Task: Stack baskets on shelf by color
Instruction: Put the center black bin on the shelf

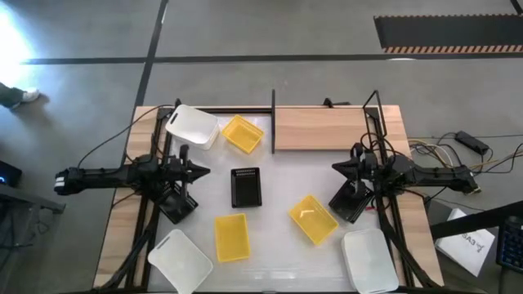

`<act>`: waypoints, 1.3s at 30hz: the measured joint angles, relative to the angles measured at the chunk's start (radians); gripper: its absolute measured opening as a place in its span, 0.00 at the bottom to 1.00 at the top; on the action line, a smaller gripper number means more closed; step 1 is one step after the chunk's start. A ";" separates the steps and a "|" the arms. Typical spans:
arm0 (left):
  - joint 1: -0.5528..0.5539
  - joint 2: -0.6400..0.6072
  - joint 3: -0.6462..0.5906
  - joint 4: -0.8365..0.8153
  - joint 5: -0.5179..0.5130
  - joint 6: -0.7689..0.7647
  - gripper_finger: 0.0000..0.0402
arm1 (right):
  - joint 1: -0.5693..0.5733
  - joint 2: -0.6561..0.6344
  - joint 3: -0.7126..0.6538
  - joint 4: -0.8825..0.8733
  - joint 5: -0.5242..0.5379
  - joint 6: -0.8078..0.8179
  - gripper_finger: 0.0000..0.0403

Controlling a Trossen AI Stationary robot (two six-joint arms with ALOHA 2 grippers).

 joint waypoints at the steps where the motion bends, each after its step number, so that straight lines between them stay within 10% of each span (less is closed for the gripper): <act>1: 0.000 0.000 0.000 0.000 0.000 0.000 0.01 | 0.000 0.000 0.000 0.000 0.000 0.000 0.02; 33: 0.000 0.004 0.000 0.071 -0.021 0.038 0.01 | 0.000 0.006 0.000 0.045 0.001 -0.056 0.02; 39: -0.001 0.023 -0.001 0.426 -0.052 -0.417 0.01 | 0.000 0.006 0.000 0.046 0.091 0.000 0.02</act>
